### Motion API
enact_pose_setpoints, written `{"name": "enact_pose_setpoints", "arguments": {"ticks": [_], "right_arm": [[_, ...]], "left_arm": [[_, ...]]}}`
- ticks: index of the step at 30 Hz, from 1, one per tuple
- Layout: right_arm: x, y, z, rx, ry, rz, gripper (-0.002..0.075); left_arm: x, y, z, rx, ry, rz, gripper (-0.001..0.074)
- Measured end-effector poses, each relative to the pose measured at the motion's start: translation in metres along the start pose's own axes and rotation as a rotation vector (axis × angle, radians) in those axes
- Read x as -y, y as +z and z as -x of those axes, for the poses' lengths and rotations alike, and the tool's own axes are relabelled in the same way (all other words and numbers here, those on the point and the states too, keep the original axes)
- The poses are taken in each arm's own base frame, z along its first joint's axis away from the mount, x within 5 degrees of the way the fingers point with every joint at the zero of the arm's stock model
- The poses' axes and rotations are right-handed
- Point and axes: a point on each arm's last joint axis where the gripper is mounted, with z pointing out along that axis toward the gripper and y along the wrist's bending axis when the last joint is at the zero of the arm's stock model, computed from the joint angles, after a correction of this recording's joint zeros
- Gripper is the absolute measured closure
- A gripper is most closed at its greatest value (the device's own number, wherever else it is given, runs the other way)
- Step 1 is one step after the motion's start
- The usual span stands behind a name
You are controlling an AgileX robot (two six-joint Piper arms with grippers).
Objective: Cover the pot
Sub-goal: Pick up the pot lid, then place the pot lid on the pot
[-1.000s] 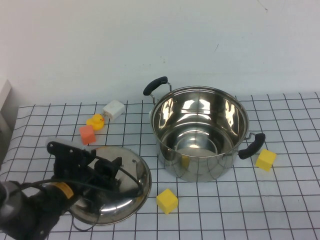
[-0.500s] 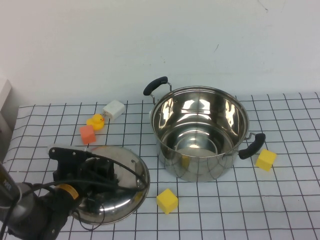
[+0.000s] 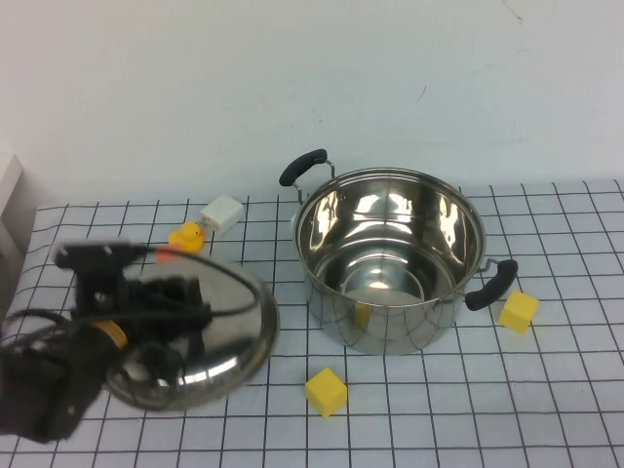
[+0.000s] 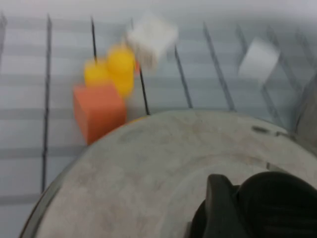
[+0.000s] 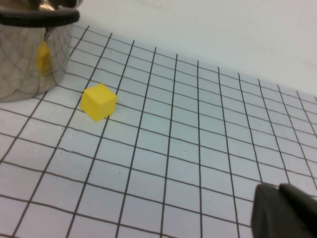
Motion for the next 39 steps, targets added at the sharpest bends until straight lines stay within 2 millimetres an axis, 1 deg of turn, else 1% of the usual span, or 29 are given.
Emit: {"name": "enact_pose_setpoints", "arguments": {"ticks": [4,7,8,10,12,14,16,19,22,25,31,34,39], "right_arm": [[0.0,0.0,0.0,0.0,0.0,0.0,0.0717],[0.0,0.0,0.0,0.0,0.002,0.0,0.0717],[0.0,0.0,0.0,0.0,0.002,0.0,0.0717],[0.0,0.0,0.0,0.0,0.002,0.0,0.0717],[0.0,0.0,0.0,0.0,0.002,0.0,0.0717],[0.0,0.0,0.0,0.0,0.002,0.0,0.0717],[0.0,0.0,0.0,0.0,0.002,0.0,0.0717],[0.0,0.0,0.0,0.0,0.002,0.0,0.0717],[0.0,0.0,0.0,0.0,0.002,0.0,0.0717],[0.0,0.0,0.0,0.0,0.002,0.0,0.0717],[0.0,0.0,0.0,0.0,0.002,0.0,0.0717],[0.0,0.0,0.0,0.0,0.002,0.0,0.0717],[0.0,0.0,0.0,0.0,0.002,0.0,0.0717]], "left_arm": [[0.01,-0.024,0.042,0.07,0.003,-0.001,0.0404],[0.024,-0.033,0.077,0.094,0.046,-0.035,0.0404],[0.03,-0.034,0.086,0.085,0.08,-0.047,0.0404],[0.047,-0.034,0.105,0.09,0.129,-0.087,0.0404],[0.065,-0.031,0.119,0.098,0.151,-0.128,0.0404],[0.084,-0.026,0.13,0.112,0.156,-0.177,0.0404],[0.106,-0.016,0.136,0.118,0.172,-0.232,0.0404],[0.134,0.003,0.135,0.109,0.2,-0.296,0.0404],[0.155,0.028,0.126,0.075,0.229,-0.329,0.0404],[0.17,0.048,0.12,0.052,0.261,-0.338,0.0404],[0.189,0.084,0.107,0.023,0.312,-0.345,0.0404],[0.195,0.094,0.1,0.013,0.314,-0.353,0.0404],[0.198,0.104,0.09,0.018,0.325,-0.394,0.0404]]}}
